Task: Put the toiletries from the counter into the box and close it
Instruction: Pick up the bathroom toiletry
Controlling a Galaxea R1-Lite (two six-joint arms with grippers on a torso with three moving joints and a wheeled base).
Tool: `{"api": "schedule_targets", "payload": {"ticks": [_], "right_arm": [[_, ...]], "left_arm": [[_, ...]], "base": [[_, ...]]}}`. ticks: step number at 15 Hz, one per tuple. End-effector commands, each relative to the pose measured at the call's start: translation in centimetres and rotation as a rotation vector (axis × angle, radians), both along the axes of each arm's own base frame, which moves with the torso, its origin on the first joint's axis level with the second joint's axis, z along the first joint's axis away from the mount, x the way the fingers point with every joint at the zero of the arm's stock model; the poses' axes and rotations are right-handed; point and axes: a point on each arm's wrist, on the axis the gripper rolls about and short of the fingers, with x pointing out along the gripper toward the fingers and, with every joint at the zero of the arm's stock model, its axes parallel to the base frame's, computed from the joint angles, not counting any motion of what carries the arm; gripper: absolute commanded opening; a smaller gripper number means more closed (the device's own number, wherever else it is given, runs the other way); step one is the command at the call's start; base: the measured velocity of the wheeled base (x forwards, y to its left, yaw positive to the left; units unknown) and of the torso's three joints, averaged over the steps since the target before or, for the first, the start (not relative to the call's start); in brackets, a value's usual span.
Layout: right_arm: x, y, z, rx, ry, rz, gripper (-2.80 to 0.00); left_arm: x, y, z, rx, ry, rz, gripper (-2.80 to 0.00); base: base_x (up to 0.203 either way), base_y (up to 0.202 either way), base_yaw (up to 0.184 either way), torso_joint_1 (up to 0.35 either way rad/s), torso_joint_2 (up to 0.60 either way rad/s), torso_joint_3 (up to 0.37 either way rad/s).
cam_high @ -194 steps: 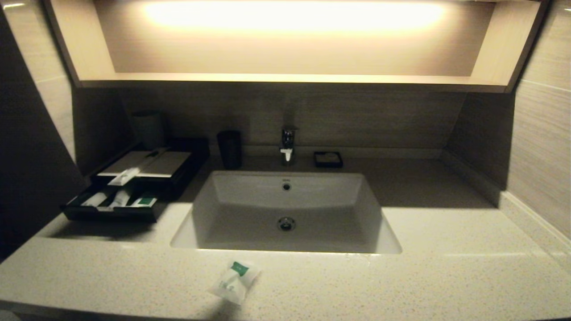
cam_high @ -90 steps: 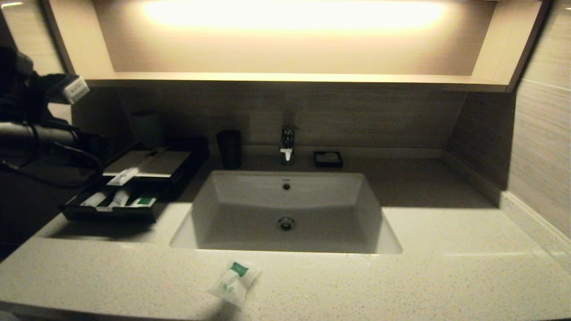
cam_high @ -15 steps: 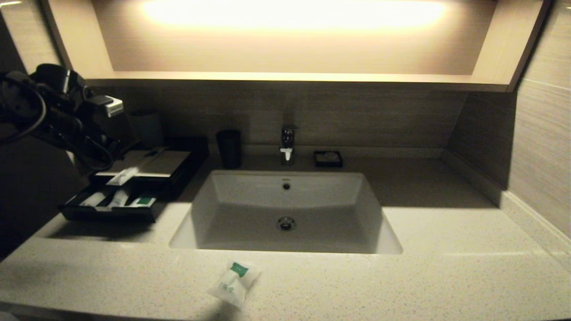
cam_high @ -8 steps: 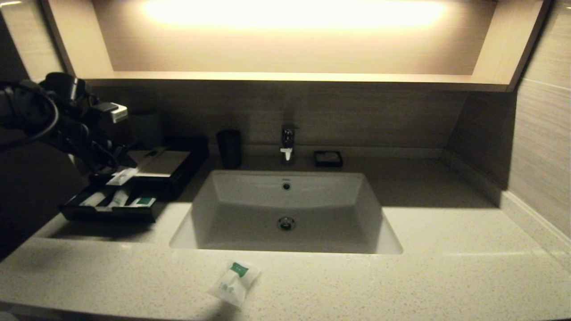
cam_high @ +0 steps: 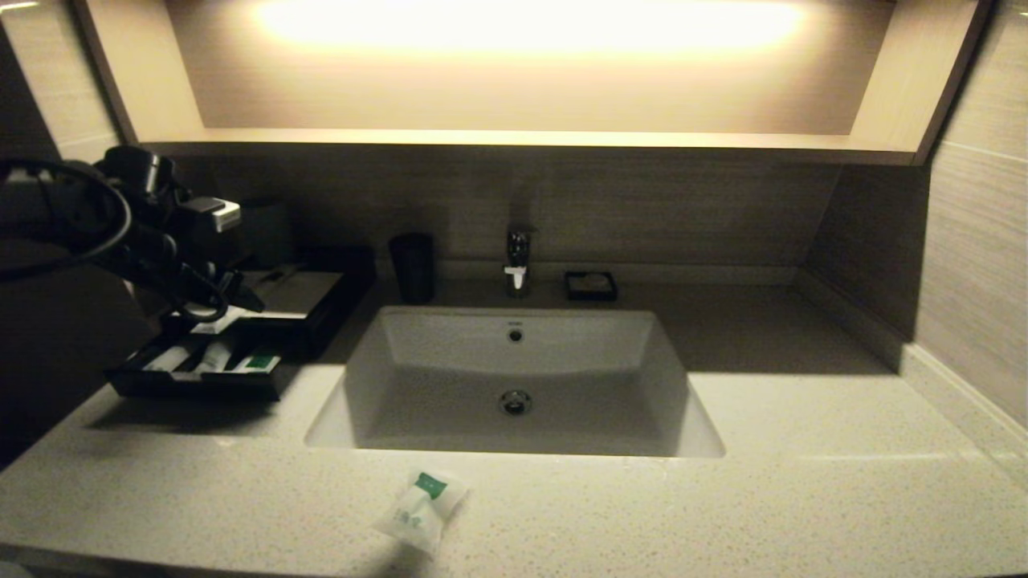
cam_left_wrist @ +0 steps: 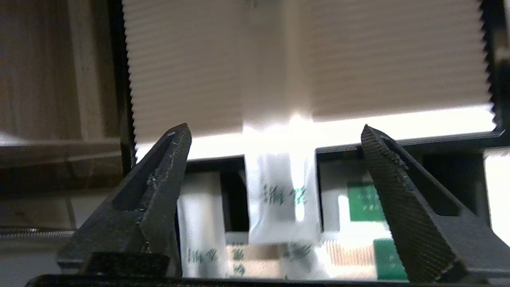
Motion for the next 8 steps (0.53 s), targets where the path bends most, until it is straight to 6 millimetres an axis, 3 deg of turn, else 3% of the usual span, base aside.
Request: {"api": "schedule_targets", "payload": {"ticks": [1,8], "right_arm": [[0.02,0.00,-0.04,-0.001,0.002,0.000,-2.80],[0.02,0.00,-0.04,-0.001,0.002,0.000,-2.80]], "left_arm": [[0.28,0.06,-0.20,0.000,-0.008,0.001,0.00],[0.34,0.15,-0.17,-0.109,-0.024,0.047,0.00]], "base": [[0.000,0.000,0.000,0.000,0.00,0.000],[0.000,0.000,0.000,0.000,0.00,0.000]]}}
